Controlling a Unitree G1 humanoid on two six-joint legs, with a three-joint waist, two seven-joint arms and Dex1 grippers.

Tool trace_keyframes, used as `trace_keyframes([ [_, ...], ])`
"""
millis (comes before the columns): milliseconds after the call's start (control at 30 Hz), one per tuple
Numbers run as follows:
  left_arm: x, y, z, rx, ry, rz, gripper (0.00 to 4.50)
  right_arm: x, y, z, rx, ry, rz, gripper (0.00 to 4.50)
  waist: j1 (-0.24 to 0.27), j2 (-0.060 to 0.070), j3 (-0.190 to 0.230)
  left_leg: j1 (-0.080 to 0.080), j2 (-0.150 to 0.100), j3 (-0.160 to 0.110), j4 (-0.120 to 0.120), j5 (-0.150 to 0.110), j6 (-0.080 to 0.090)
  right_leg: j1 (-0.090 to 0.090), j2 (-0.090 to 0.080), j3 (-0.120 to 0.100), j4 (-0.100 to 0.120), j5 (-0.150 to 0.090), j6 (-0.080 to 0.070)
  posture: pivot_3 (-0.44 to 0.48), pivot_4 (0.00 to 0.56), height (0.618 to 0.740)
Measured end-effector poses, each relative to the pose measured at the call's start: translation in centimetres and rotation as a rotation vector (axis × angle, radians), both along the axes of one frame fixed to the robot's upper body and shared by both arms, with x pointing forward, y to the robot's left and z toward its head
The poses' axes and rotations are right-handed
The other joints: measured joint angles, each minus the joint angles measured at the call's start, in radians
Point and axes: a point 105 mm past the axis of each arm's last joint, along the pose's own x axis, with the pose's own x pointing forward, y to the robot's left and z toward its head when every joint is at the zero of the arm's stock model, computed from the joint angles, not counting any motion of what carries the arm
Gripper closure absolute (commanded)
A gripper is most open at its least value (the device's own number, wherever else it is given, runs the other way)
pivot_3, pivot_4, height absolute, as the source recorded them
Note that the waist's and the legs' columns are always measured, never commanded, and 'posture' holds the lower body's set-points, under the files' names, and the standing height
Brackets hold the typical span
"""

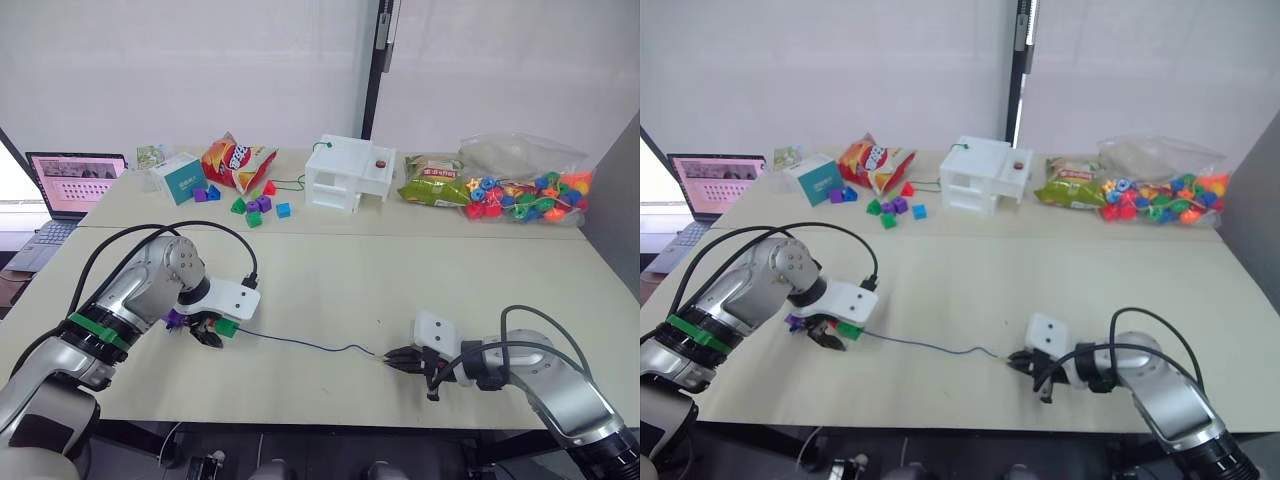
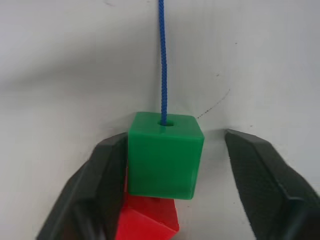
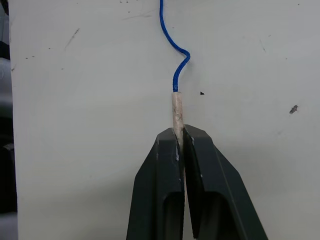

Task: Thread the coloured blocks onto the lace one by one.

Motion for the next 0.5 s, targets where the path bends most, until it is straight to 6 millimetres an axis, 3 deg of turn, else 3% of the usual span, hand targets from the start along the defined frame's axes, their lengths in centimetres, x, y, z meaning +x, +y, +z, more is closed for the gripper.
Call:
trace_keyframes([
  [100, 0.0, 0.1, -0.1, 0.005, -0.004, 0.000, 3.31, 0.0, -0.2, 0.1, -0.006, -0.005, -0.003, 4.50, 0.000, 0.000, 0.000, 0.003, 0.000, 0.000, 0.000, 0.000, 0.000, 0.002, 0.000, 0.000, 0.000, 0.000, 0.000, 0.000, 0.150, 0.740],
  [300, 0.0, 0.1, -0.2, 0.012, -0.012, -0.012, 3.31, -0.1, -0.8, -0.1, -0.035, 0.003, -0.011, 4.50, 0.000, 0.000, 0.000, 0.003, 0.000, 0.000, 0.000, 0.000, 0.000, 0.003, 0.000, 0.000, 0.000, 0.000, 0.000, 0.000, 0.150, 0.740],
  [500, 0.0, 0.1, -0.2, 0.006, -0.012, -0.006, 3.31, 0.6, -4.0, -0.3, -0.131, -0.002, -0.099, 4.50, 0.000, 0.001, 0.000, 0.003, 0.000, 0.000, 0.000, 0.000, 0.000, 0.003, 0.000, 0.000, 0.000, 0.000, 0.000, 0.000, 0.150, 0.740],
])
